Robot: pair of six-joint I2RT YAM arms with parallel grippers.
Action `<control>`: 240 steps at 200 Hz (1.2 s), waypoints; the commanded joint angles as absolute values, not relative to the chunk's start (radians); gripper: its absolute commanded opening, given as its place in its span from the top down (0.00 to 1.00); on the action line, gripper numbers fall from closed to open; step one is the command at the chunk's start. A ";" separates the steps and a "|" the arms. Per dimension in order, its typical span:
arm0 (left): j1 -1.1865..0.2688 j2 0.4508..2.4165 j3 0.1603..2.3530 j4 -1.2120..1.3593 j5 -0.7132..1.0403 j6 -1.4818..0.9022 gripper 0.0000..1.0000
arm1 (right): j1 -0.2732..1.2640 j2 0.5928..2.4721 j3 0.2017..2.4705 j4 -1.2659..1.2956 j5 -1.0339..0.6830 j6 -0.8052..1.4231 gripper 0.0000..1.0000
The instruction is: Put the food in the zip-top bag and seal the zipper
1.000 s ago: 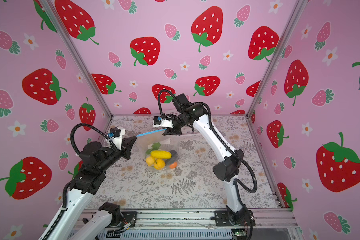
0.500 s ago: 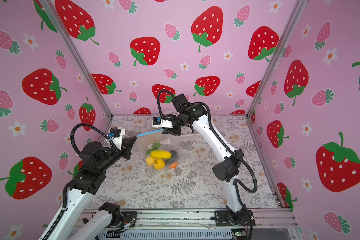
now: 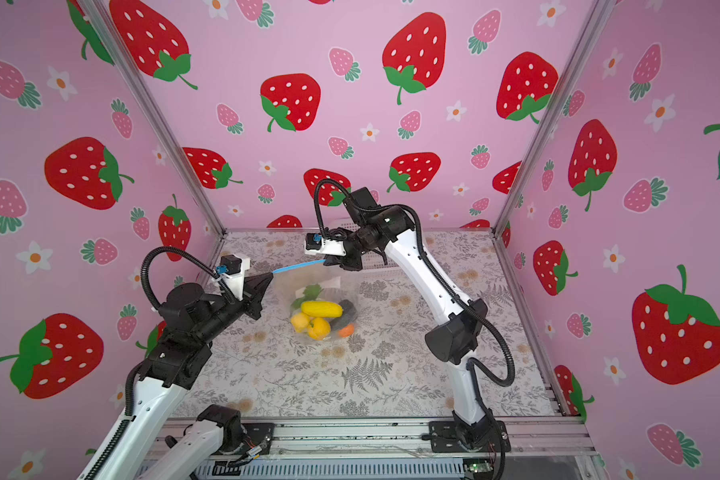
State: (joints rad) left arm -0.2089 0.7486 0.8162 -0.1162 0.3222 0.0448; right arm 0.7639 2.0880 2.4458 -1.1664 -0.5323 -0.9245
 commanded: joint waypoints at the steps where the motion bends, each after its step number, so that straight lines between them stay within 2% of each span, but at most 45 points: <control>1: -0.212 0.738 0.845 -0.085 0.318 0.050 1.00 | 0.766 2.043 2.443 -1.169 -0.546 -0.927 0.91; 32: -0.212 0.739 0.844 -0.081 0.316 0.049 1.00 | 0.766 2.039 2.438 -1.161 -0.543 -0.923 0.96; 146: -0.211 0.720 0.843 -0.085 0.317 0.016 1.00 | 0.800 1.961 2.391 -1.136 -0.481 -0.864 1.00; 240: -0.215 0.554 0.806 -0.180 0.336 -0.062 1.00 | 0.915 1.817 2.254 -1.122 -0.386 -0.661 1.00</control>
